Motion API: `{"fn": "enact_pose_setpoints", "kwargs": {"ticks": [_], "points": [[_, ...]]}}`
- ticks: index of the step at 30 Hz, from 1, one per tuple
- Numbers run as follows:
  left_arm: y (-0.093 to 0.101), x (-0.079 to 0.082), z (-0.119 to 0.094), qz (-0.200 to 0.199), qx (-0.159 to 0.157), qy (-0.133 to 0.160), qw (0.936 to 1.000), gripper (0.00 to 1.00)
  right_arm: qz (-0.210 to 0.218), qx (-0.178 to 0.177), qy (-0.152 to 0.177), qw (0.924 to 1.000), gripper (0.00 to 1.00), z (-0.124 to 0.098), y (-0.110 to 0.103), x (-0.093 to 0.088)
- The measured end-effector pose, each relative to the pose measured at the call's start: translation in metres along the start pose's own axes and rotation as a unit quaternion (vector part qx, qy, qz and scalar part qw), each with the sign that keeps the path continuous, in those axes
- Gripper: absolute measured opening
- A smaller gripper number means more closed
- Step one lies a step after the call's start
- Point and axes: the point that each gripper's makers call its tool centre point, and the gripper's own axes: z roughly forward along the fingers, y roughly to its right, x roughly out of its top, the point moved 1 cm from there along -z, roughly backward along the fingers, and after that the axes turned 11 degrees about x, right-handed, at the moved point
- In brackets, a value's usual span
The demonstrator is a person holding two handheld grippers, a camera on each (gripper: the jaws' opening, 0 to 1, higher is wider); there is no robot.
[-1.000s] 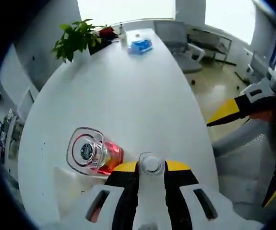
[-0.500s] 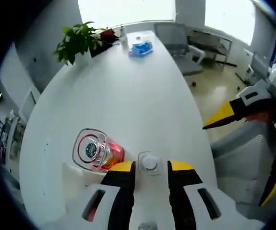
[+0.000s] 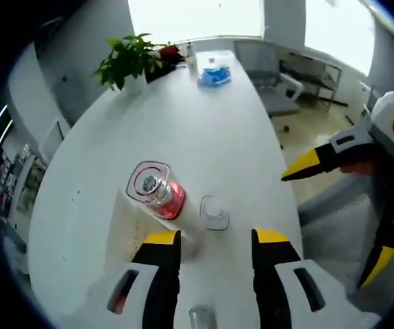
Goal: Arrange the skincare products in the storage area until every visible bottle or jar stands upright without overlapping.
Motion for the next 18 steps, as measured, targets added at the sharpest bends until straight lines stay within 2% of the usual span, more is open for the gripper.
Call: {"fn": "enact_pose_setpoints", "kwargs": {"ticks": [8, 16, 18], "points": [[-0.002, -0.019, -0.019, -0.044, 0.018, -0.002, 0.9989, 0.52, 0.002, 0.008, -0.003, 1.0000, 1.00, 0.001, -0.002, -0.001], [-0.003, -0.050, -0.042, -0.095, 0.043, -0.011, 0.9945, 0.60, -0.005, 0.019, -0.012, 0.9997, 1.00, 0.003, -0.006, -0.003], [-0.002, -0.059, -0.048, -0.107, 0.049, -0.015, 0.9929, 0.65, -0.001, 0.022, -0.012, 0.9997, 1.00, 0.003, -0.006, -0.003]]}}
